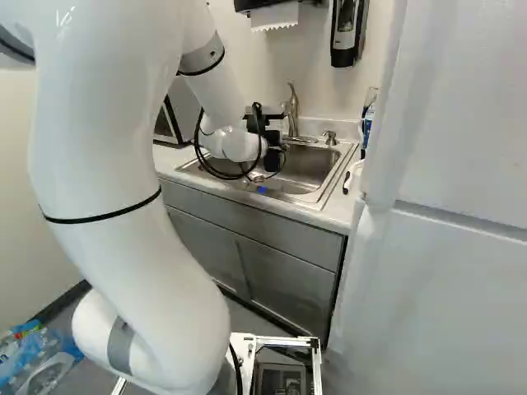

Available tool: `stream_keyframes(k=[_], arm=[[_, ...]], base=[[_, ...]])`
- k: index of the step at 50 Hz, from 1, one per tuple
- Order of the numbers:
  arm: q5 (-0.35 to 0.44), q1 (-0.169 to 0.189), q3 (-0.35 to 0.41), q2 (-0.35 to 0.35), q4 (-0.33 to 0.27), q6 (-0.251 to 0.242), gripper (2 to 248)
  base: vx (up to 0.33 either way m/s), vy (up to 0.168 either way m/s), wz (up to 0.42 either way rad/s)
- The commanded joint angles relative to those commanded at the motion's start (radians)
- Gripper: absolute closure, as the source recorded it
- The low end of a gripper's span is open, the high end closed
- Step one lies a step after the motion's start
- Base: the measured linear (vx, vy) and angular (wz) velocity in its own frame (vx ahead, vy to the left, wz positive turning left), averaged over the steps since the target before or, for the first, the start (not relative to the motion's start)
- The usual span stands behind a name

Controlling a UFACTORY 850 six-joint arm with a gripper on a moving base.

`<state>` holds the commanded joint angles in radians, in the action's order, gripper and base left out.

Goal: Rinse the cup and place it in the tray

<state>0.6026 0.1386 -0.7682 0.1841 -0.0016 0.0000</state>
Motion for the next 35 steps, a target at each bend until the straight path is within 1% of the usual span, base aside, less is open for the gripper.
stream_keyframes(k=[8, 35], arm=[[0.000, -0.023, 0.005, -0.008, 0.000, 0.000, 124], [0.000, -0.104, 0.013, -0.070, 0.000, 0.000, 124]], base=[[0.000, 0.000, 0.000], [0.000, 0.000, 0.000]])
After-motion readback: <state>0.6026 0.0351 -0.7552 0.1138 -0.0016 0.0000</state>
